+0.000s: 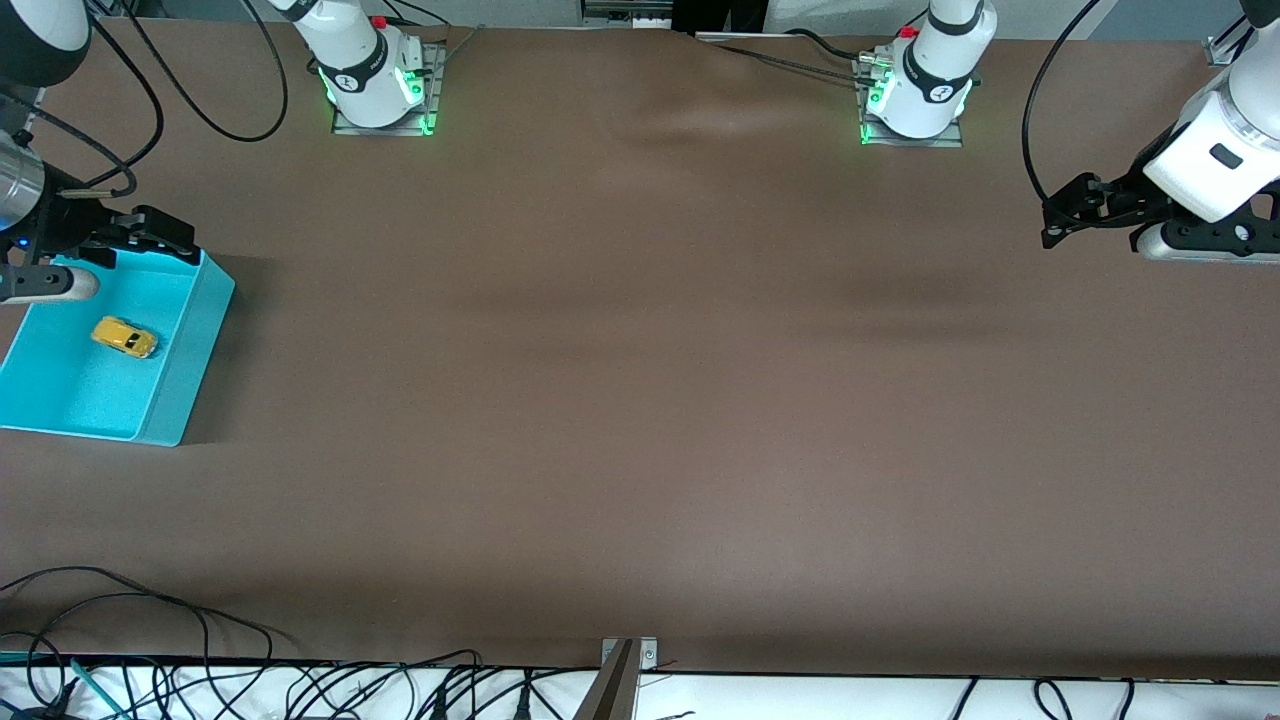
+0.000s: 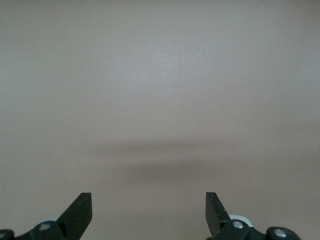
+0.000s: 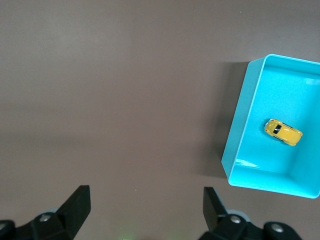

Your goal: Wind up and store yellow beetle car

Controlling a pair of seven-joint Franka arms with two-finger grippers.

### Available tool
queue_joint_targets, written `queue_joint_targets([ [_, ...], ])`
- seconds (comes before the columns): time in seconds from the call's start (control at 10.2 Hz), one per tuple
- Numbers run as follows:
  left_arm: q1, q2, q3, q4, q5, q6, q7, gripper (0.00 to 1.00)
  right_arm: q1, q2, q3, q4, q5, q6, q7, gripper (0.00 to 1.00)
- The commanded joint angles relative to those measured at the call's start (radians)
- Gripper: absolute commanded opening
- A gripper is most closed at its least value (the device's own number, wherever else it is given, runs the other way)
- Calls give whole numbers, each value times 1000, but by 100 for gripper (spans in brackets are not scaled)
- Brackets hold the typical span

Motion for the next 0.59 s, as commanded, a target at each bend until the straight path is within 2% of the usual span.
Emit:
queue_joint_targets([
  [0.0, 6, 15, -4, 35, 11, -25, 12, 100, 24, -31, -21, -22, -14, -14, 15, 100],
  [0.2, 6, 15, -4, 35, 11, -25, 12, 100, 26, -31, -15, -19, -5, -17, 137, 100],
  [0.49, 6, 15, -4, 35, 11, -25, 12, 100, 26, -25, -2, -17, -3, -28, 147, 100],
])
